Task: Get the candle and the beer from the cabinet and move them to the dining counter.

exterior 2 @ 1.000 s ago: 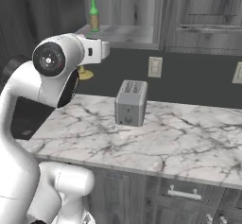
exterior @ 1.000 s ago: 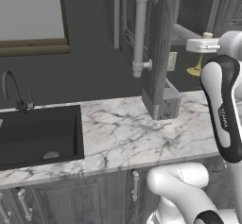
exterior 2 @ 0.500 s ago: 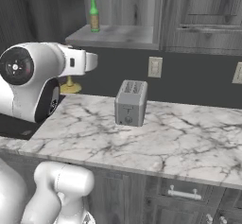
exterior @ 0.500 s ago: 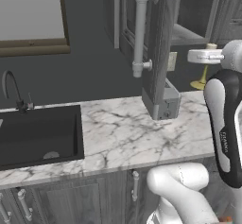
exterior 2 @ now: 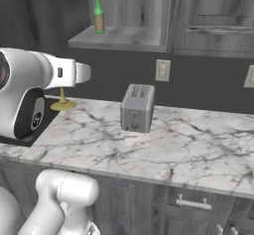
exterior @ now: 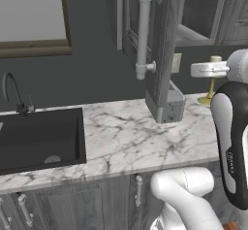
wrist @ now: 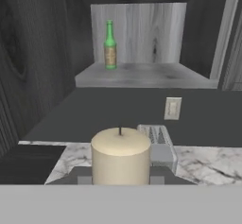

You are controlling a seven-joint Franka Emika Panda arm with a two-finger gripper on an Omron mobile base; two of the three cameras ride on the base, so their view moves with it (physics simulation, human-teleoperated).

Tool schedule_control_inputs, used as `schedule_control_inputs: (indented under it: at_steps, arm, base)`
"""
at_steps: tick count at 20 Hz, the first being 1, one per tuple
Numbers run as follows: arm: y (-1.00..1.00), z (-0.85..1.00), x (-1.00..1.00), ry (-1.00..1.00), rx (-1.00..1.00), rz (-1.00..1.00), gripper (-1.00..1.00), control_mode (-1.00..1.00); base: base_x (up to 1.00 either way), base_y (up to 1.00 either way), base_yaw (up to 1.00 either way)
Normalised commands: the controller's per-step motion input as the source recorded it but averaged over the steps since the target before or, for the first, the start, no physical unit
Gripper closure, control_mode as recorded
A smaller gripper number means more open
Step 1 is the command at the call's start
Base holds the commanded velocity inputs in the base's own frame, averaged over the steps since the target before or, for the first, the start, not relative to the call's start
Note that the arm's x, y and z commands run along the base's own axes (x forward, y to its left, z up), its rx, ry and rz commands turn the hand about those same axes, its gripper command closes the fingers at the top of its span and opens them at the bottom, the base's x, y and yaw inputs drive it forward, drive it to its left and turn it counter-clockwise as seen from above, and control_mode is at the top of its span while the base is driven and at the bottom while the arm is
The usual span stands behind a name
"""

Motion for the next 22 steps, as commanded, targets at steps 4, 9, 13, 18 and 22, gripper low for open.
schedule_control_inputs:
  at_steps: [4, 9, 13, 18, 22]
  arm:
    - [0.04, -0.09, -0.10, 0.00, -0.01, 0.00, 1.00, -1.00]
    - [0.02, -0.02, -0.01, 0.00, 0.00, 0.00, 1.00, -1.00]
    - [0.00, 0.00, 0.00, 0.00, 0.00, 0.00, 1.00, 1.00]
    - [0.00, 0.00, 0.00, 0.00, 0.00, 0.00, 1.00, 1.00]
    - [0.00, 0.00, 0.00, 0.00, 0.00, 0.00, 1.00, 1.00]
  base:
    - [0.00, 0.00, 0.00]
    - [0.00, 0.00, 0.00]
    - [-0.03, 0.00, 0.00]
    - [-0.82, -0.26, 0.01]
    - [-1.00, -0.55, 0.19]
